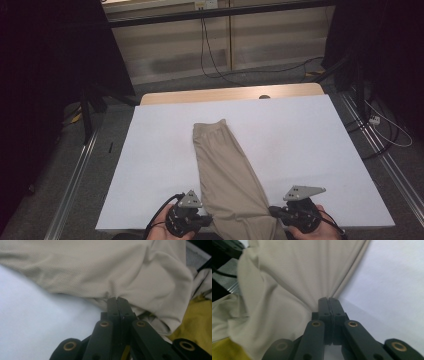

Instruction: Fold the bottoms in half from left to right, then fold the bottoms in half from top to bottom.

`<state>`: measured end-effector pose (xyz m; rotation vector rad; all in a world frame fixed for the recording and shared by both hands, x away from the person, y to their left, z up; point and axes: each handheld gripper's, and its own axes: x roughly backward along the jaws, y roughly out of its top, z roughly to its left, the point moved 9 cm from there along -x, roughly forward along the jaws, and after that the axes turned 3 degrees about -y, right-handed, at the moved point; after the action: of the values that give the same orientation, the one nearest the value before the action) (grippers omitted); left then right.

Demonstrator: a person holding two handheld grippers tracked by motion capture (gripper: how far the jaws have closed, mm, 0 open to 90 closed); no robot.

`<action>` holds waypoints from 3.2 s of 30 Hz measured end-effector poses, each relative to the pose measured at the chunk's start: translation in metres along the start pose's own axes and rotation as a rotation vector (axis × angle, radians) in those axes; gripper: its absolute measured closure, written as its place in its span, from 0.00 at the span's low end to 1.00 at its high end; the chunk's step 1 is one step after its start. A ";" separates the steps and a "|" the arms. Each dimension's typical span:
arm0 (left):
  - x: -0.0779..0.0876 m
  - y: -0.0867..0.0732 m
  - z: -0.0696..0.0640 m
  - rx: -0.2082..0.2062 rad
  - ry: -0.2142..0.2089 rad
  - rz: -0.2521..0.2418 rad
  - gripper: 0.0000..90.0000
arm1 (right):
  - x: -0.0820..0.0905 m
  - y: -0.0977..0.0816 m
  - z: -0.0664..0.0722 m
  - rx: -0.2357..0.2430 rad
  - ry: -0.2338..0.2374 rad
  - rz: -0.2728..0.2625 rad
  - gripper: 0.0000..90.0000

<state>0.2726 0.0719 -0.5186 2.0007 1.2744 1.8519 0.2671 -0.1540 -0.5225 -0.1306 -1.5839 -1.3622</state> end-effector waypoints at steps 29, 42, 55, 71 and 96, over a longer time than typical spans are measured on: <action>0.033 0.045 0.084 0.109 0.267 -0.296 0.15 | -0.017 0.069 -0.032 0.026 -0.014 -0.173 0.28; 0.030 0.106 0.162 0.145 0.309 -0.419 0.16 | -0.061 0.157 -0.074 0.037 -0.052 -0.215 0.28; -0.008 0.131 0.232 0.217 0.356 -0.300 0.47 | -0.125 0.220 -0.115 0.021 -0.111 -0.181 0.72; -0.010 0.146 0.253 0.284 0.304 -0.335 0.93 | -0.170 0.224 -0.117 0.022 -0.102 -0.092 0.94; -0.014 0.134 0.267 0.361 0.245 -0.324 0.57 | -0.185 0.222 -0.122 -0.065 -0.039 -0.057 0.88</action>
<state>0.5712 0.0932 -0.5117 1.6058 1.9904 1.8496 0.5719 -0.0794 -0.5199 -0.1534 -1.5870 -1.4639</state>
